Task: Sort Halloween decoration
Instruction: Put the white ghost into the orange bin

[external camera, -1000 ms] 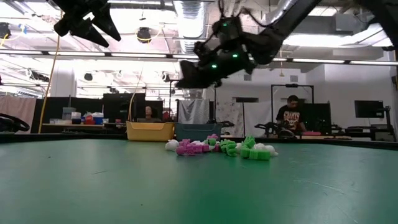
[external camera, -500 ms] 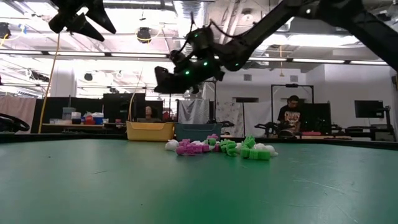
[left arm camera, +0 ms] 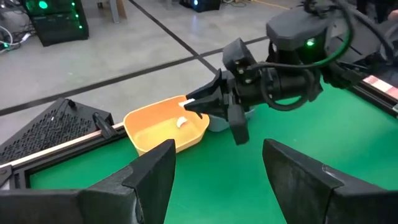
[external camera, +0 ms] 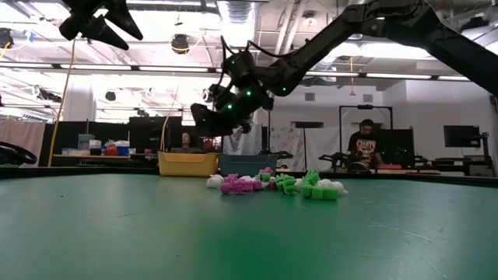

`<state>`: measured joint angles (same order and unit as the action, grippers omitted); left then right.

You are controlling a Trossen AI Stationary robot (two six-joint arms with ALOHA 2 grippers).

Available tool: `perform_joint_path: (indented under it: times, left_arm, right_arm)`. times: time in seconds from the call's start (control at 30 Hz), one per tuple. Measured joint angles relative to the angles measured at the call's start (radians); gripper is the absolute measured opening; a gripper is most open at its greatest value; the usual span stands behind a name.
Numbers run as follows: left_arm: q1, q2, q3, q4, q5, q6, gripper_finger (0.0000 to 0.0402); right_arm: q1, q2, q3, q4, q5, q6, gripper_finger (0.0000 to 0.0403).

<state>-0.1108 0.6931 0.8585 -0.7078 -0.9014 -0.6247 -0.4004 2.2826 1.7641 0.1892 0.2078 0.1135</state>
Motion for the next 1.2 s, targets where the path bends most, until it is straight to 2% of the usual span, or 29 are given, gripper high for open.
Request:
perform_joint_path:
  times: [0.2,0.87,1.07,1.2]
  left_arm:
    - [0.000,0.000,0.000,0.000,0.000,0.000,0.0231]
    - [0.000,0.000,0.000,0.000,0.000,0.000,0.0231]
    - [0.000,0.000,0.000,0.000,0.000,0.000,0.0231]
    - [0.000,0.000,0.000,0.000,0.000,0.003,0.0231]
  right_arm:
    - [-0.023,0.000,0.000,-0.057,0.000,0.089,0.0089]
    - [-0.020,0.000,0.000,-0.056,-0.001,0.090,0.0161]
    - [-0.009,-0.026,-0.002,-0.045,-0.032,0.014,0.0165]
    - [0.014,-0.109,-0.001,-0.090,-0.050,-0.059,0.0162]
